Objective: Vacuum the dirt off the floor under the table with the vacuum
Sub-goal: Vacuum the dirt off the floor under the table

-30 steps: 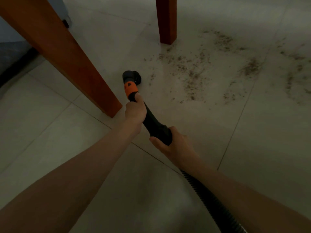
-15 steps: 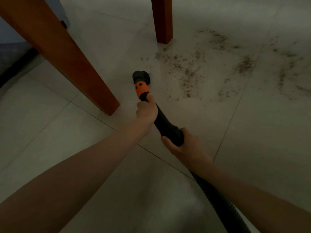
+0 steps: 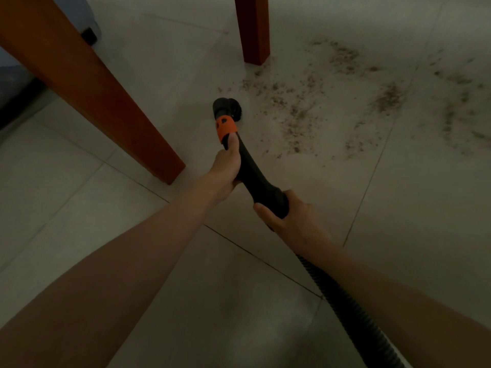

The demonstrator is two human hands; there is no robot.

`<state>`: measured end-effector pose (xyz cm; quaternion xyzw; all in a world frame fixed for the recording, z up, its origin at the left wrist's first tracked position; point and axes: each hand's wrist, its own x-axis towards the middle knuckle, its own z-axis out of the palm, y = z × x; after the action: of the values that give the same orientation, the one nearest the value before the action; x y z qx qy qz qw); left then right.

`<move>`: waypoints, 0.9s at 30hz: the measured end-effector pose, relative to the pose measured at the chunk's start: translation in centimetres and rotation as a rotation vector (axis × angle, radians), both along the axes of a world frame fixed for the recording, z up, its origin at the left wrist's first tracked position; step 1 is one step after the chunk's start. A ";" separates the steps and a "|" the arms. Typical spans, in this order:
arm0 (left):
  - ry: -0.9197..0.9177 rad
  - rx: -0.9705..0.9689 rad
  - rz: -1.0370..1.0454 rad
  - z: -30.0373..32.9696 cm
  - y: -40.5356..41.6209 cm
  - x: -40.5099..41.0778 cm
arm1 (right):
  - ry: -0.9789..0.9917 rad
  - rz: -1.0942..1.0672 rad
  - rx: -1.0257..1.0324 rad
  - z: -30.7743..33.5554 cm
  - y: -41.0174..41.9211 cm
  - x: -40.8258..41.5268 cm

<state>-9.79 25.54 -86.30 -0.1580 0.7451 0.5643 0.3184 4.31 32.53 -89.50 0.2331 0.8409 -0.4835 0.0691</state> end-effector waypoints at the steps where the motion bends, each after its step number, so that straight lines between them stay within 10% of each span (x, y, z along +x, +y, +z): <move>1: 0.001 0.009 0.010 0.0 -0.4 0.0 | -0.002 0.006 -0.007 0.0 -0.3 0.1; 16: 0.114 -0.267 -0.001 -0.8 -3.9 5.3 | -0.135 0.189 -0.102 1.3 -2.5 3.9; 27: -0.014 -0.091 -0.104 0.7 -2.1 7.3 | -0.059 0.072 0.002 2.3 -2.1 4.6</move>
<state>-2.50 23.46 -85.64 -0.1373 0.7748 0.5116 0.3452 8.86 30.40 -87.24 0.2170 0.8468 -0.4728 0.1111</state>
